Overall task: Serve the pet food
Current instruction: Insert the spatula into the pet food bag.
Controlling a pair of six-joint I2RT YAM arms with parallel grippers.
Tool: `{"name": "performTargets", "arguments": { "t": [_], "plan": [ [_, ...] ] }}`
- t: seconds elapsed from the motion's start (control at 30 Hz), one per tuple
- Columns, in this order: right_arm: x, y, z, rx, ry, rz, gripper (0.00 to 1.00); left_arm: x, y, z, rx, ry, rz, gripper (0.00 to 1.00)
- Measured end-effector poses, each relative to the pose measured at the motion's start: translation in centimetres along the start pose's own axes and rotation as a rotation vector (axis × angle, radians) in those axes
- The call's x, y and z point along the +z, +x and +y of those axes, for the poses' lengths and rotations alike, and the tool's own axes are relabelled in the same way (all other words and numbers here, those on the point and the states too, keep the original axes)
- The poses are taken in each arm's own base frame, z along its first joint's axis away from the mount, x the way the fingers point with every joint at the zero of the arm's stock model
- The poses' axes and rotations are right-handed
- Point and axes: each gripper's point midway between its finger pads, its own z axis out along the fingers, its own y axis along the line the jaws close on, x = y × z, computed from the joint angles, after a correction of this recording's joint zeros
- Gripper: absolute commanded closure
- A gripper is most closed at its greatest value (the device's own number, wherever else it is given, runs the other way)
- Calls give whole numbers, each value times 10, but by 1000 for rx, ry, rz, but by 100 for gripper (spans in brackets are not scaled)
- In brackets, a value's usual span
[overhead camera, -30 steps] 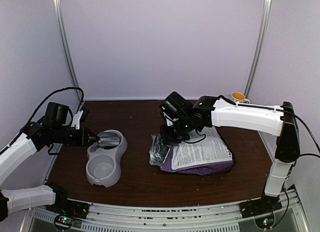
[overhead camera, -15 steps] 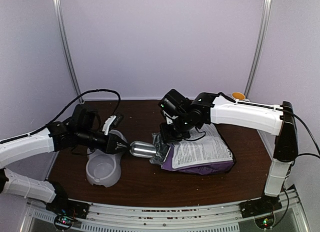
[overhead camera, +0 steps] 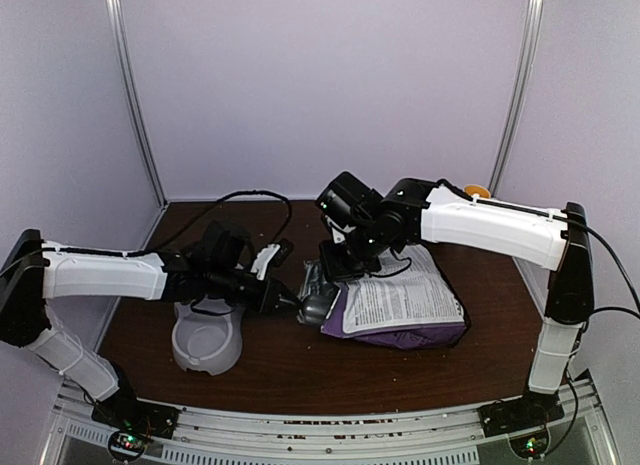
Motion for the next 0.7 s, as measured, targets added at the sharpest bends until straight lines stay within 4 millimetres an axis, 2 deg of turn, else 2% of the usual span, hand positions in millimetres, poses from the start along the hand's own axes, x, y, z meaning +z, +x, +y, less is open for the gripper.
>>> {"name": "performTargets", "arguments": {
  "t": [0.4,0.7],
  "plan": [
    [0,0,0,-1,3,5,100,52,-5,-5,16,32,30,100],
    [1,0,0,-1,3,6,100,76,-5,-8,-42,104,23,100]
  ]
}}
